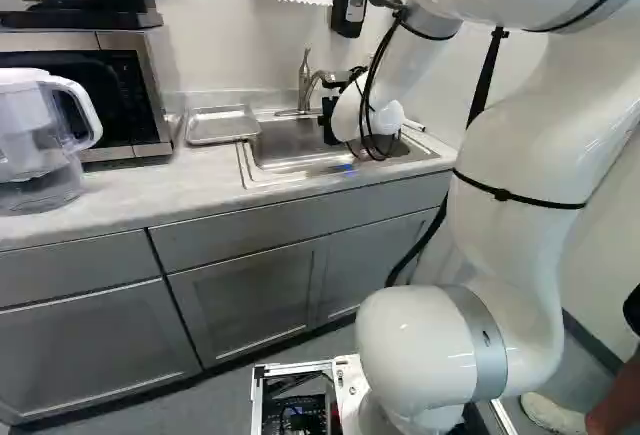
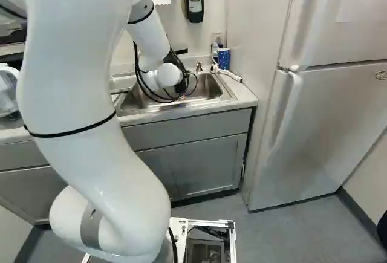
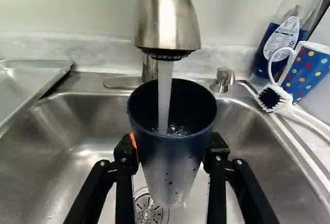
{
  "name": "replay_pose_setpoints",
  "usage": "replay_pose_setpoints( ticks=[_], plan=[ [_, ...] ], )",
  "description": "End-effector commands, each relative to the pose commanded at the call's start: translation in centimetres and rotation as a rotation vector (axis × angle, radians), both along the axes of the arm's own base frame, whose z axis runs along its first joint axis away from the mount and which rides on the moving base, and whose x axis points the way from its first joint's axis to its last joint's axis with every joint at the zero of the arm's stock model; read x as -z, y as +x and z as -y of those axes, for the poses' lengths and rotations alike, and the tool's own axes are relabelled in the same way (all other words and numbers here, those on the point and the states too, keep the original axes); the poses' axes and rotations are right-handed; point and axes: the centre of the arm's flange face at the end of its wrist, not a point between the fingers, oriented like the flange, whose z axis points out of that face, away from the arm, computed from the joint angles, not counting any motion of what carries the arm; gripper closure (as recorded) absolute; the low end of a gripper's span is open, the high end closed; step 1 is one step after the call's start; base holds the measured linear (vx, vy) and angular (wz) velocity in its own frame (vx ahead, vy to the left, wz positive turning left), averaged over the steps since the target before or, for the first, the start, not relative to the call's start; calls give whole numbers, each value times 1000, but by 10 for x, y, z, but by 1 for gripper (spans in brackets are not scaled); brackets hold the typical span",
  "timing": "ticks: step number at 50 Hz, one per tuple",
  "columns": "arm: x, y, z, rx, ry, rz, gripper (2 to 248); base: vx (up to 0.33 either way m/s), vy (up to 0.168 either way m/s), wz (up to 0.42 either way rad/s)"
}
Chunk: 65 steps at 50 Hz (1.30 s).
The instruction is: Rinse the cup and place it in the tray
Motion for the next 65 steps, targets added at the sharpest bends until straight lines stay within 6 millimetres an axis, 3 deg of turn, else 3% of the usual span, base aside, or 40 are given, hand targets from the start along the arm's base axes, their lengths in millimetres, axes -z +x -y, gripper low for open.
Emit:
replay_pose_setpoints(
  ticks=[65],
  plan=[
    [0, 0, 0, 0, 0, 0, 124, 0, 0, 0]
  ],
)
